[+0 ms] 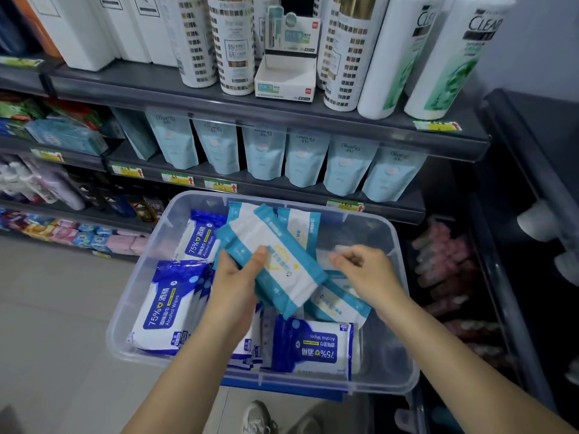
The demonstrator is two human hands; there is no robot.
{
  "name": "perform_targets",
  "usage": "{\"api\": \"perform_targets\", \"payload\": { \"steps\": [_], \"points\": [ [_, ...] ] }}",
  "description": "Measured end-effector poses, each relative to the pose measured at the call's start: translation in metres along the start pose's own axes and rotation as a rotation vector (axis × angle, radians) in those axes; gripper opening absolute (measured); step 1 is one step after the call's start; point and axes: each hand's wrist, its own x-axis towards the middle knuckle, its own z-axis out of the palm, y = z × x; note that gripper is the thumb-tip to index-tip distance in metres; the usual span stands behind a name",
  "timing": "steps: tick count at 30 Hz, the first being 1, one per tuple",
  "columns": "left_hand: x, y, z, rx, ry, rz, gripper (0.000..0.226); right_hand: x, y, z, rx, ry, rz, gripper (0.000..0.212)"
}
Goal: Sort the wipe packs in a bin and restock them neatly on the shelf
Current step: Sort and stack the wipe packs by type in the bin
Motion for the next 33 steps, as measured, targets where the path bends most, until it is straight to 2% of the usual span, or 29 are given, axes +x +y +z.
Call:
{"api": "perform_targets", "payload": {
  "steps": [3,5,8,12,17,19,21,24,26,27,29,33],
  "points": [
    [0.005,0.007,-0.014,0.002,0.052,0.014,0.034,0.010,0.028,0.007,-0.325,-0.149,0.128,0.036],
    [0.006,0.007,-0.019,0.014,0.061,0.014,0.033,0.010,0.040,0.016,-0.515,-0.266,0.186,0.047],
    [0.006,0.005,-0.021,0.052,0.067,0.008,0.027,0.007,0.054,0.033,-0.744,-0.334,0.168,0.043],
    [0.005,0.003,-0.024,0.104,0.056,-0.004,0.029,0.008,0.062,0.038,-0.910,-0.269,0.142,0.045],
    [0.005,0.002,-0.027,0.114,0.058,-0.015,0.025,0.009,0.055,0.026,-0.879,-0.237,0.064,0.036],
    [0.007,0.003,-0.027,0.113,0.047,-0.008,0.022,0.010,0.040,0.007,-0.823,-0.161,0.024,0.023],
    [0.009,0.006,-0.024,0.122,0.026,0.003,0.020,0.014,0.020,-0.022,-0.709,-0.053,0.003,0.012],
    [0.012,0.009,-0.016,0.127,-0.022,0.015,0.019,0.016,-0.013,-0.065,-0.364,0.009,-0.105,0.020],
    [0.012,0.010,-0.010,0.135,-0.055,0.018,0.017,0.007,-0.041,-0.084,-0.123,-0.101,-0.223,0.032],
    [0.011,0.010,-0.007,0.140,-0.065,0.016,0.017,0.001,-0.054,-0.090,-0.088,-0.193,-0.273,0.041],
    [0.010,0.011,-0.002,0.151,-0.083,0.011,0.018,-0.008,-0.071,-0.094,-0.174,-0.350,-0.363,0.054],
    [0.007,0.012,0.000,0.209,-0.127,0.007,0.021,-0.021,-0.091,-0.090,-0.302,-0.528,-0.414,0.056]
  ]
}}
